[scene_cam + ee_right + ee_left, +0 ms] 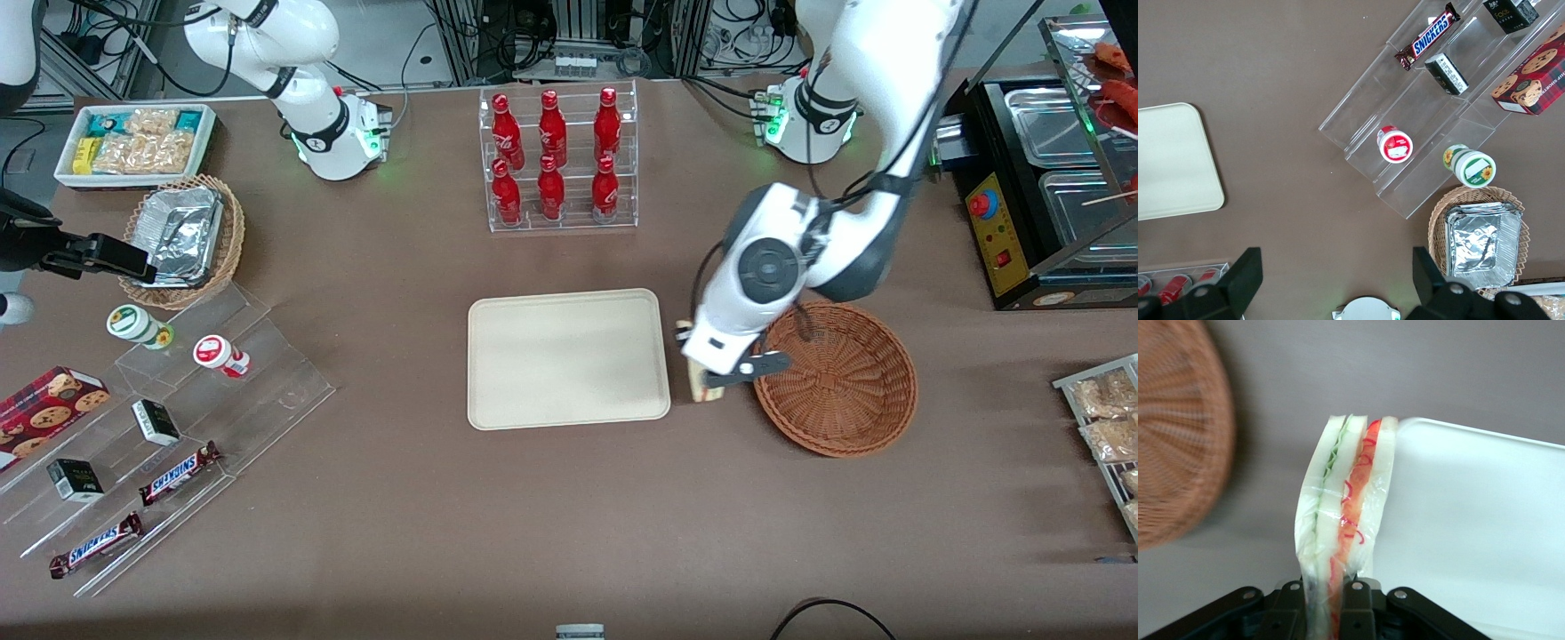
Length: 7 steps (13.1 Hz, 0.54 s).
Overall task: Place sandwich from basket to tray
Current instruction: 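Lift the sandwich and carry it over the cream tray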
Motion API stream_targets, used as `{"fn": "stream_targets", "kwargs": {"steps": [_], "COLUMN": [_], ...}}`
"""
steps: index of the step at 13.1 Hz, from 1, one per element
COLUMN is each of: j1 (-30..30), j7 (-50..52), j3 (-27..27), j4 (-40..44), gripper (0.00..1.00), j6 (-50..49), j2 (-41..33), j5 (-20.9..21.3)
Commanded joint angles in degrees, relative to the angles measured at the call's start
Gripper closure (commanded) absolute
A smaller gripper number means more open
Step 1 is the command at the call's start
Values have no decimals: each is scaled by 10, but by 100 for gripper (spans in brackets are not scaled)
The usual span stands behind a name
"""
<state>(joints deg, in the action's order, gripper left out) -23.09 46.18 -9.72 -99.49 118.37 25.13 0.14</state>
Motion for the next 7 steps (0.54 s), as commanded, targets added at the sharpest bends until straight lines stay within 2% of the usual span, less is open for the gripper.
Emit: {"fn": "stream_targets", "kwargs": {"steps": [1, 5, 7], "j1": [-61, -122, -147], "j7": [74, 117, 137], "j3": [8, 8, 11], "j4": [110, 212, 236], "gripper": [100, 100, 100], "j6": [-14, -9, -10], "j2": [90, 180, 200], "j5": [0, 5, 11]}}
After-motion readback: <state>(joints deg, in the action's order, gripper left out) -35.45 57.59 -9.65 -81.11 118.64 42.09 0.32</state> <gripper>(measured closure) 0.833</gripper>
